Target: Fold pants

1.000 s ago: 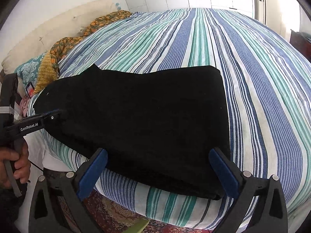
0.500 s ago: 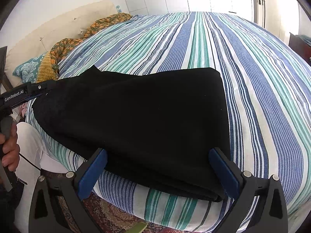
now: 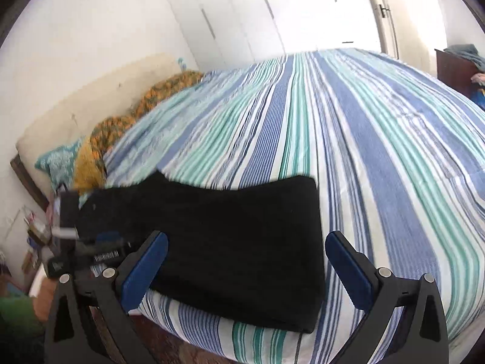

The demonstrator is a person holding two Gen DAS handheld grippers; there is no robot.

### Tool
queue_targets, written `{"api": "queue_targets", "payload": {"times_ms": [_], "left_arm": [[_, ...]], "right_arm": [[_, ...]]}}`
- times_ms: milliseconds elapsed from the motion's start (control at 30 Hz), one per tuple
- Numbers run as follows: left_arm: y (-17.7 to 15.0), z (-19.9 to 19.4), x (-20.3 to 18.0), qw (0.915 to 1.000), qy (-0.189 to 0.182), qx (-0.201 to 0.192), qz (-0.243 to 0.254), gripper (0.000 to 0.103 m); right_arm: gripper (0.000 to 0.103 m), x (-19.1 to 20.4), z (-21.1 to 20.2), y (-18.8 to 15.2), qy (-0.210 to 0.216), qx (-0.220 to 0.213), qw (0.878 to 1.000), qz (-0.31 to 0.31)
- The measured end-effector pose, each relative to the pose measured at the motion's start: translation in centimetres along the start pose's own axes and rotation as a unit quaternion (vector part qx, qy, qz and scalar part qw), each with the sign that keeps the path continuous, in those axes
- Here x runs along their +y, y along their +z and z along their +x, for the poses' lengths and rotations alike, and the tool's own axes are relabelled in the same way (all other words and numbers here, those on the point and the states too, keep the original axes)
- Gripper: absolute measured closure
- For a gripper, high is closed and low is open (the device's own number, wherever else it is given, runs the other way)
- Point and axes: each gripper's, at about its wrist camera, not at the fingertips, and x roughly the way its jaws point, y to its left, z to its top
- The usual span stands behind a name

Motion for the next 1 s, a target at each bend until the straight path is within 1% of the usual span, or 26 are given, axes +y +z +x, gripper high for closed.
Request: {"api": "queue_targets", "payload": {"times_ms": [33,67,133,200,233,267,300,333,367,400,433,500,567,600,633,667,700,767,800,867,900,1000], "left_arm": [[-0.1,0.0,0.1,1.0000,-0.002,-0.001,-0.001,0.027],[-0.2,-0.1,0.0,1.0000,-0.004,-0.001,-0.002,0.027],[-0.3,-0.1,0.1,1.0000,-0.008,0.000,-0.005,0.027],[-0.2,-0.2,0.3,0.9999,-0.013,0.003,-0.008,0.026],[-0.2,-0.3,0.4,0.9998,-0.016,0.005,-0.008,0.026],[-0.1,-0.4,0.5,0.9998,-0.018,0.007,-0.009,0.026],[-0.1,-0.6,0.8,0.9997,-0.020,0.008,-0.012,0.026],[-0.1,-0.8,1.1,0.9996,-0.023,0.007,-0.018,0.026],[-0.1,-1.0,1.4,0.9993,-0.027,0.006,-0.026,0.026],[-0.2,-1.3,1.9,0.9988,-0.032,0.005,-0.036,0.026],[-0.2,-1.4,2.3,0.9981,-0.039,0.005,-0.047,0.026],[-0.1,-1.1,2.7,0.9969,-0.049,0.012,-0.060,0.026],[0.0,-0.8,2.5,0.9973,-0.045,0.015,-0.056,0.026],[0.0,-0.8,2.2,0.9979,-0.041,0.015,-0.049,0.026],[0.0,-0.8,1.9,0.9983,-0.037,0.017,-0.042,0.026],[0.0,-0.7,1.7,0.9986,-0.034,0.018,-0.035,0.026],[0.0,-0.8,1.7,0.9987,-0.035,0.019,-0.032,0.026],[0.0,-1.0,1.9,0.9984,-0.041,0.020,-0.033,0.026],[0.0,-1.3,2.2,0.9981,-0.043,0.021,-0.039,0.026],[0.4,-1.9,3.3,0.9966,-0.054,0.020,-0.060,0.026],[0.7,-2.2,4.2,0.9951,-0.062,0.021,-0.075,0.026],[2.8,-3.2,8.8,0.9874,-0.083,0.007,-0.134,0.026]], "right_arm": [[0.000,-0.4,-0.5,1.0,0.006,-0.015,1.000,0.011],[0.000,-0.4,-0.7,2.0,0.014,-0.021,1.000,0.014],[0.000,0.4,0.3,3.6,0.041,0.000,0.999,-0.010],[0.000,1.9,2.7,4.1,0.070,0.050,0.995,-0.053],[0.000,2.5,4.2,3.8,0.077,0.078,0.991,-0.072],[0.000,2.7,5.8,3.1,0.068,0.110,0.988,-0.085],[0.000,2.5,7.8,2.1,0.049,0.150,0.983,-0.089],[0.000,1.8,9.8,1.1,0.030,0.199,0.976,-0.080],[0.004,1.0,11.0,0.1,0.021,0.236,0.970,-0.063],[0.006,0.5,11.0,-0.2,0.015,0.239,0.970,-0.049],[0.006,0.3,10.3,0.3,0.023,0.224,0.974,-0.037],[0.006,0.2,8.5,2.2,0.051,0.184,0.982,-0.007],[0.005,0.3,7.7,4.3,0.066,0.152,0.986,0.013],[0.005,0.2,7.9,5.1,0.070,0.148,0.986,0.023],[0.004,-0.1,8.6,5.5,0.071,0.154,0.985,0.035],[0.003,-0.4,9.9,5.6,0.065,0.172,0.982,0.049],[0.003,-1.0,11.4,5.1,0.054,0.199,0.977,0.062],[0.003,-2.6,14.6,3.0,0.020,0.267,0.960,0.081],[0.006,-2.9,15.0,2.4,0.008,0.271,0.959,0.082],[0.006,-2.4,13.4,2.8,0.006,0.230,0.970,0.083],[0.006,-2.1,12.2,3.2,0.012,0.204,0.975,0.089],[0.006,-1.0,8.0,4.3,0.038,0.131,0.987,0.088]]}}
